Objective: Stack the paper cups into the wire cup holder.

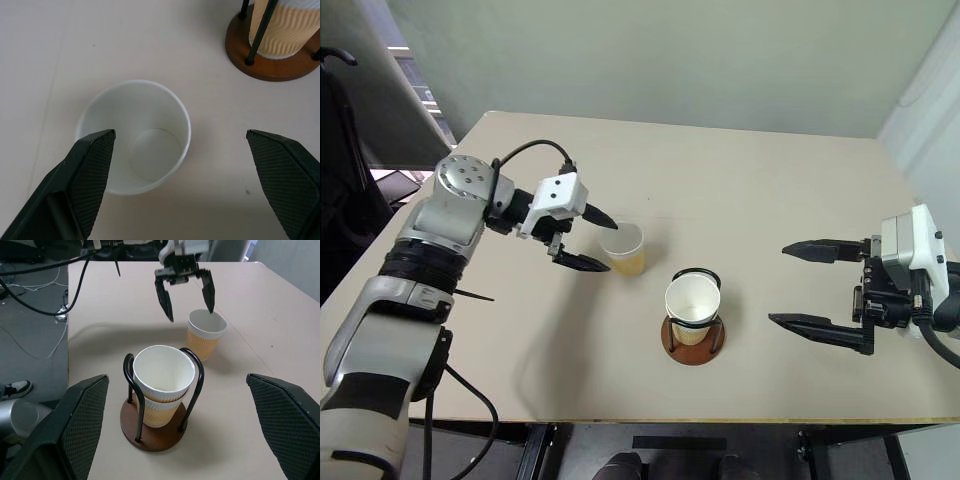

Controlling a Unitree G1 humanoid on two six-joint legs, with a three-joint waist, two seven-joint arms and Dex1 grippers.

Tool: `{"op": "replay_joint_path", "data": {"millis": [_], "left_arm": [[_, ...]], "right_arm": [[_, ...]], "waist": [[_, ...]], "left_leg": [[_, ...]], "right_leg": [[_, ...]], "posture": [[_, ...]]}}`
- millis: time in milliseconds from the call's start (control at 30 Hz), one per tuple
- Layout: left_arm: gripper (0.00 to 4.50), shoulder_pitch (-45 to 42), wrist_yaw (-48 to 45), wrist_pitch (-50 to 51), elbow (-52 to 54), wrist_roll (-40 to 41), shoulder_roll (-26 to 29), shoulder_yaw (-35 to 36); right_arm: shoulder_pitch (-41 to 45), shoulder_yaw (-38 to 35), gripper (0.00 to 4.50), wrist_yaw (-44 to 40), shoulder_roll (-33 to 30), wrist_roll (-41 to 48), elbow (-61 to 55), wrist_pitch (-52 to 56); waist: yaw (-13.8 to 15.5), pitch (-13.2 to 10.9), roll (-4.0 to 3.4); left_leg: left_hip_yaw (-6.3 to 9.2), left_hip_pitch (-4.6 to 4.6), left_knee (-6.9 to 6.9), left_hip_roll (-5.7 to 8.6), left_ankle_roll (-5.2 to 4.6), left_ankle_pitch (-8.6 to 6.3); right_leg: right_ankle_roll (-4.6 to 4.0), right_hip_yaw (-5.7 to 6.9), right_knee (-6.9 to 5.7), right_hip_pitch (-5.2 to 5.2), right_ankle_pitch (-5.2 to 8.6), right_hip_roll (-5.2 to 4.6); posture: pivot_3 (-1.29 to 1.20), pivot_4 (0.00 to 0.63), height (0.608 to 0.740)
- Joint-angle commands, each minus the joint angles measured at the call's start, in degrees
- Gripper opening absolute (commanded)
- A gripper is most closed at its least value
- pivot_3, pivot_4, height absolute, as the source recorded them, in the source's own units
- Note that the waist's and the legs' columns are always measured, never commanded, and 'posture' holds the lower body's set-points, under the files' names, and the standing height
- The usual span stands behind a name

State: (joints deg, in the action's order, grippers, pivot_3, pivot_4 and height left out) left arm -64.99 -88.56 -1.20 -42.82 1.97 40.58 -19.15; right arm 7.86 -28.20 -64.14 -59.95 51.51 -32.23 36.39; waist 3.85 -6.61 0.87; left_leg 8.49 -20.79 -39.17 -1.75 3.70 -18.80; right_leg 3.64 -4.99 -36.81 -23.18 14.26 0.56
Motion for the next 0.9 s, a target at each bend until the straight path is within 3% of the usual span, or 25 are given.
{"op": "replay_joint_path", "data": {"millis": [33,67,433,633,900], "left_arm": [[4.14,-0.87,0.63,-2.07,-1.38,-2.55,-0.73,0.13],[3.99,-1.01,0.97,-2.74,-2.01,-3.35,-0.92,0.06],[0.07,-0.09,-2.71,-2.15,-0.62,-2.28,-1.7,2.42],[0.03,-0.53,-3.94,2.51,7.55,7.6,2.13,1.19],[0.03,-4.99,-3.94,12.94,31.86,31.86,6.64,2.1]], "right_arm": [[-0.13,-1.72,4.5,0.22,-0.98,0.32,-1.21,-0.35],[-0.24,-1.88,4.5,0.22,-1.0,0.39,-1.28,-0.32],[-1.37,-2.63,4.5,0.48,-1.33,-0.02,-1.56,-0.48],[-1.01,-2.68,4.5,-0.22,-1.86,-0.48,-0.5,-1.02],[-0.71,-3.32,4.5,-0.75,-2.6,-1.18,0.72,-1.54]], "waist": [[0.0,0.0,0.0],[0.0,0.0,0.0],[0.0,0.0,0.0],[-0.03,0.0,0.0],[0.1,0.01,0.02]], "left_leg": [[0.0,-0.01,0.0,0.0,0.0,0.0],[-0.01,0.0,-0.01,0.0,0.0,0.0],[-0.07,-0.05,-0.01,0.0,0.0,0.0],[-0.15,-0.09,-0.03,-0.01,0.0,0.0],[-0.14,-0.16,-0.03,-0.02,-0.01,0.01]], "right_leg": [[0.0,0.0,0.0,-0.01,0.0,0.0],[0.0,0.0,0.0,0.0,0.0,-0.01],[0.03,0.02,-0.01,-0.06,-0.01,0.01],[0.04,0.04,-0.02,-0.1,-0.02,0.02],[0.05,0.06,-0.01,-0.16,-0.03,-0.03]], "posture": [[0.0,0.15,0.74],[0.0,0.15,0.74],[0.0,0.15,0.74],[0.0,0.15,0.74],[0.0,0.15,0.74]]}}
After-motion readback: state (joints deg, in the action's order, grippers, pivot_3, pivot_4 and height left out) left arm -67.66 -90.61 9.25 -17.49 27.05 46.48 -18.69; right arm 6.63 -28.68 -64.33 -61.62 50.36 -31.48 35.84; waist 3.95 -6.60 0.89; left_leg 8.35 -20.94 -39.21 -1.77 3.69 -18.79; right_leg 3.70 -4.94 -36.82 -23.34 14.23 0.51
